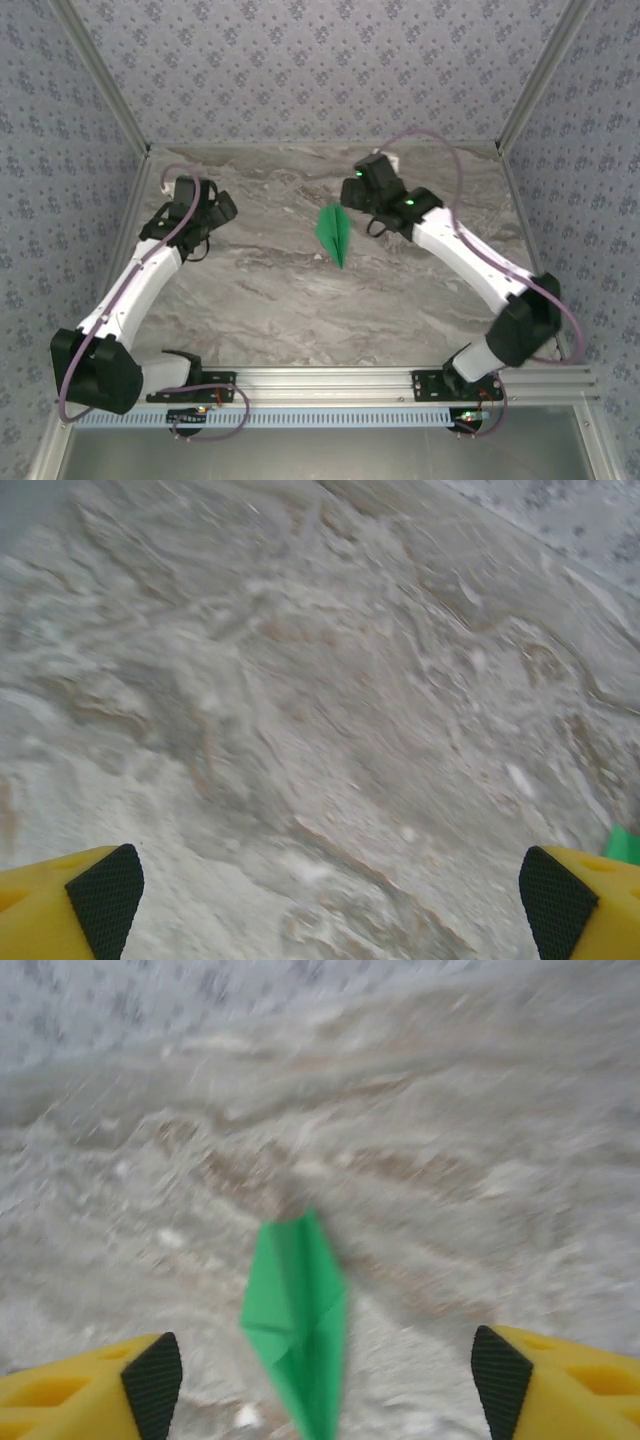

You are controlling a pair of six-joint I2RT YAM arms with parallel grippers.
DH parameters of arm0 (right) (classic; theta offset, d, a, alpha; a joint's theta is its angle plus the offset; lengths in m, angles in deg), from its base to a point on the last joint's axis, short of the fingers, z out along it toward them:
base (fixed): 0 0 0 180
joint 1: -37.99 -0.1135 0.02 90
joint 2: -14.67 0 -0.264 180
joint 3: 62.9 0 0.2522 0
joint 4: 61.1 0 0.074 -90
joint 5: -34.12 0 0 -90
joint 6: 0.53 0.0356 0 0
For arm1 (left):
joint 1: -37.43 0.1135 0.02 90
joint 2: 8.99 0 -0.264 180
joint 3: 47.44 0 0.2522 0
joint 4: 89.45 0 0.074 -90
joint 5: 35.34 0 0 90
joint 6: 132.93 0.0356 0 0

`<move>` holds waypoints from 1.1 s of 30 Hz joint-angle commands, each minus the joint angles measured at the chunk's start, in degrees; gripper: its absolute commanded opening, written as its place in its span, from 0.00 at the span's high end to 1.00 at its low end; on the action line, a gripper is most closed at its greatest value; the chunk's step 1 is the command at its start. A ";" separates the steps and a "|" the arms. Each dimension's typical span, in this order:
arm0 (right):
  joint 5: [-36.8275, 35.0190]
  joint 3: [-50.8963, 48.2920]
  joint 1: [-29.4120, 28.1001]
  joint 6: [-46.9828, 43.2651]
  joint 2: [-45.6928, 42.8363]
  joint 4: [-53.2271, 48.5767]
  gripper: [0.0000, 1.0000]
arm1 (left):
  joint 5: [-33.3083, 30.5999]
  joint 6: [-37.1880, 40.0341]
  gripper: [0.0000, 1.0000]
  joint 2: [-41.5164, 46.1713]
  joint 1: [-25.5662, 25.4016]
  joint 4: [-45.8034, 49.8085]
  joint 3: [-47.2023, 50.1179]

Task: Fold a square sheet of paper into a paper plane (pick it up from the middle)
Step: Move a paper plane to the center of the table, then reset both arms

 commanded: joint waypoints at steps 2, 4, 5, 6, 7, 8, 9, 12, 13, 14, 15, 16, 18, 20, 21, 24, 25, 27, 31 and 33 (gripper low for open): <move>-11.68 -11.14 6.24 -5.83 -7.66 3.25 0.00 | -4.65 6.06 0.01 2.94 3.55 -2.32 4.10; -15.16 -17.56 10.42 -8.09 -12.13 6.96 0.00 | -6.26 7.64 0.01 4.48 4.93 -5.29 7.87; -16.06 -20.09 12.63 -9.35 -13.91 8.81 0.00 | -7.40 8.25 0.01 5.13 5.43 -6.50 9.50; -16.92 -23.43 15.35 -10.44 -15.85 11.15 0.00 | -8.89 8.84 0.01 5.83 5.89 -7.89 11.20; -16.79 -26.64 18.31 -10.80 -17.38 13.23 0.00 | -10.73 9.30 0.01 6.45 6.38 -9.38 13.10; -15.71 -29.24 20.96 -11.09 -18.62 15.10 0.00 | -12.70 9.27 0.01 6.99 6.75 -10.51 14.52; -14.47 -32.75 23.91 -12.09 -19.71 18.68 0.00 | -15.21 9.02 0.01 7.75 6.96 -11.96 16.30; -13.04 -43.28 29.48 -14.22 -21.93 31.33 0.00 | -19.54 12.61 0.01 10.46 7.15 -24.36 24.97; -12.66 -46.39 30.72 -15.14 -22.17 35.19 0.00 | -19.92 14.61 0.01 11.29 7.15 -30.26 28.67; -12.49 -48.33 31.39 -15.87 -21.95 38.13 0.00 | -19.89 16.73 0.01 11.77 7.23 -35.22 31.53; -12.37 -50.39 32.01 -16.65 -21.42 41.43 0.00 | -19.49 18.34 0.01 12.09 7.32 -39.30 34.04; -11.89 -51.65 32.52 -17.46 -20.55 43.64 0.00 | -18.35 19.92 0.01 12.20 7.56 -41.94 35.79; -10.59 -53.69 33.07 -19.31 -18.31 48.41 0.00 | -15.82 22.55 0.01 11.42 8.21 -45.63 37.56; -7.57 -55.13 33.37 -21.75 -15.60 53.88 0.00 | -11.99 25.38 0.01 9.43 8.96 -50.60 39.07; -6.09 -55.60 33.38 -23.34 -13.82 56.76 0.00 | -10.40 27.08 0.01 8.10 9.22 -54.01 39.90; -1.73 -55.56 33.36 -26.84 -9.53 62.31 0.00 | -4.97 31.41 0.01 3.31 9.70 -64.05 42.06; -0.51 -55.52 33.36 -27.73 -8.30 64.05 0.00 | -3.13 32.44 0.01 1.76 9.74 -67.38 42.76; 1.74 -55.71 33.39 -29.49 -6.33 67.14 0.00 | 0.77 33.14 0.01 -0.58 10.40 -71.92 43.52; 9.73 -56.02 34.89 -31.92 -1.15 73.00 0.00 | 7.67 33.42 0.01 -5.15 12.60 -78.44 43.43; 12.14 -56.45 35.44 -32.11 2.38 76.44 0.00 | 9.72 33.10 0.01 -7.94 13.80 -80.90 43.12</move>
